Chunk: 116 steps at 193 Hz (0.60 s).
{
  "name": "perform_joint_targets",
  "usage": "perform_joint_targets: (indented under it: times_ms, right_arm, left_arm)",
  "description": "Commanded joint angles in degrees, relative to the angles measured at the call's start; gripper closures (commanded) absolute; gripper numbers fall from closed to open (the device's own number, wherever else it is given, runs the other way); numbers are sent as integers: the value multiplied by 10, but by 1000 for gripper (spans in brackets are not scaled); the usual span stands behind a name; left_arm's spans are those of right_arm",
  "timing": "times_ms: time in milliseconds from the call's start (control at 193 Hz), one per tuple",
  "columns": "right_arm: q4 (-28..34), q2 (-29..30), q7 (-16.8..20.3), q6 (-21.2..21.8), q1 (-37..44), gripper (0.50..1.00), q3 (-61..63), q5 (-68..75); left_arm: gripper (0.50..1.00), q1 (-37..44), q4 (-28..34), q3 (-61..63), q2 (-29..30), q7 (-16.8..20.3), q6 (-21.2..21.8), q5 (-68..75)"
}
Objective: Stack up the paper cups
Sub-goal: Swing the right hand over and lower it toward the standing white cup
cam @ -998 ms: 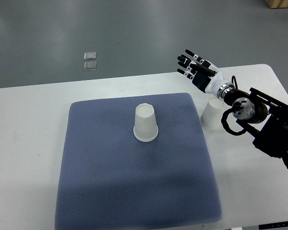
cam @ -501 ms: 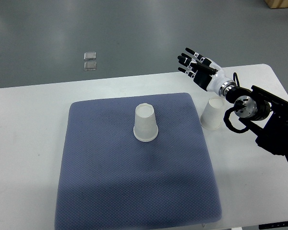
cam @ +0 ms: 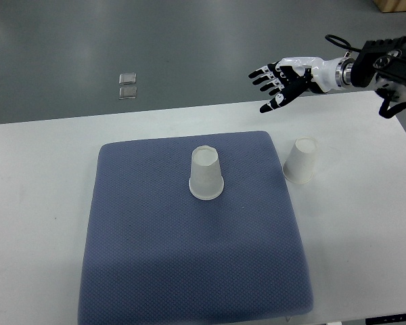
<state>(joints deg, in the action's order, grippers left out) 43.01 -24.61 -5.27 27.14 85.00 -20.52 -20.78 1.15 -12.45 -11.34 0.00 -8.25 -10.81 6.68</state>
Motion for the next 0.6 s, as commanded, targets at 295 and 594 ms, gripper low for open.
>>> perform_joint_targets:
  times_ms: [295,594]
  right_arm:
    - [168,62,37,79,333,574,-322,-145]
    - [306,2,29,79,489,574,-323,-102]
  left_arm:
    - [500,-1,7,1,0,0,0,0]
    - [500,-1,4,2,0,0,0,0]
